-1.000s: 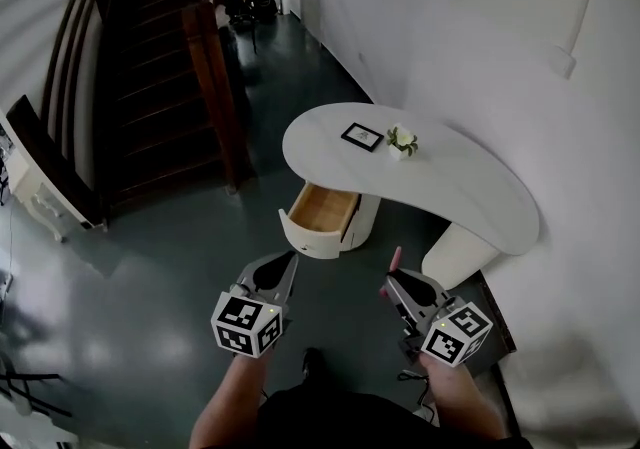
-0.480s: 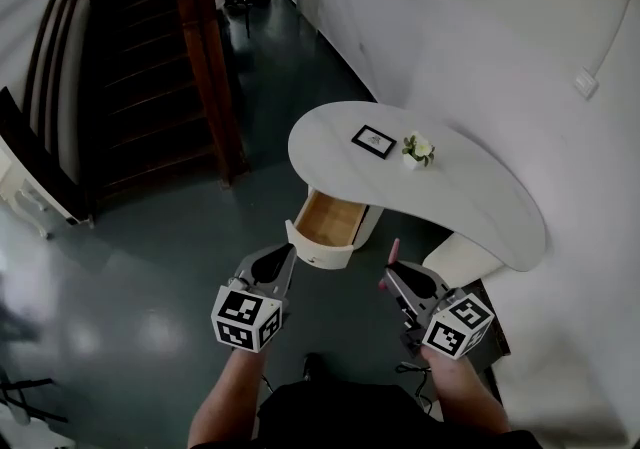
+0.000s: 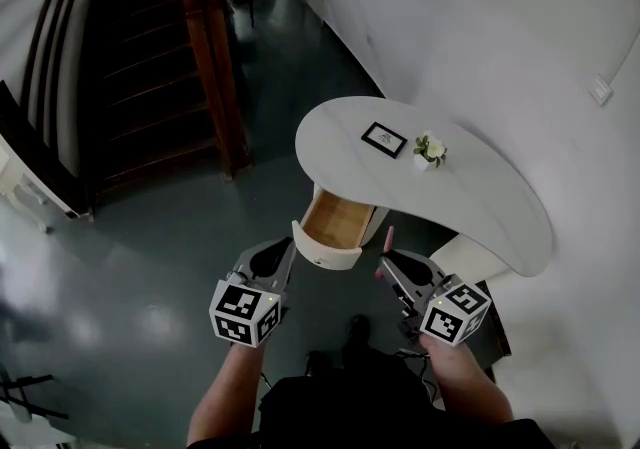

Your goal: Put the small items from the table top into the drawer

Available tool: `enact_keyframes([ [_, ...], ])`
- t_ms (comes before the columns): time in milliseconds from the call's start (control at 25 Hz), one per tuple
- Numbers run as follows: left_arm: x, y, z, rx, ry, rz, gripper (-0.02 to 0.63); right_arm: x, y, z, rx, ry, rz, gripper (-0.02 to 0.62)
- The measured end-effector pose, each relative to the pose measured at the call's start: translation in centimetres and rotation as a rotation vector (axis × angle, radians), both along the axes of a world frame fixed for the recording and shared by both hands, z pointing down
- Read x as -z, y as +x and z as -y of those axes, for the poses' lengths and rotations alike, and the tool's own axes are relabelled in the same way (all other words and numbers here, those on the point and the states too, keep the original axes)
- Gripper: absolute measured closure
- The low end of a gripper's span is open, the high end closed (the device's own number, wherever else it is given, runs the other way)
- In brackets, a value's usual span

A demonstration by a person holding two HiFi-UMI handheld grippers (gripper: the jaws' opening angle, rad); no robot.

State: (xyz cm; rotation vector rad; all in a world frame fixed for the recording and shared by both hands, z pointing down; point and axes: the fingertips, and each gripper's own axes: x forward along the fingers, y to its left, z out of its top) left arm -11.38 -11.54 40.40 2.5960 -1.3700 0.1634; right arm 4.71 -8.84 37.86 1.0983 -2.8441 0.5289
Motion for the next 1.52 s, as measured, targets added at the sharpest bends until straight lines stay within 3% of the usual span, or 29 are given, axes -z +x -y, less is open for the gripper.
enact_keyframes([
  [400,-1.8,0.0,6.7,0.09,-0.036,0.008,0.595,-2.2,-0.3,8.6,0.107,-0.027,0.005,0.541],
  [560,-2.7,1.4,10.8,0.128,-0.067,-0.009,0.595,-3.3,0.6,13.3,0.16,-0.044,0.001,0.542],
  [880,-3.4,4.1,17.4,0.19,-0.092,0.029,0.595,-5.7,2.2,20.8,0.256,-0.089,0.01,0.541],
  [1120,-4.1,4.2,19.0,0.217,-0.104,0.016,0.595,-8.1,1.2,23.1,0.306,-0.113,-0.019,0.541],
  [1520,-6.7,-0.2,18.0,0.196,-0.107,0.02,0.595,-10.7,-4.4,22.3,0.303,-0.126,-0.131,0.541],
])
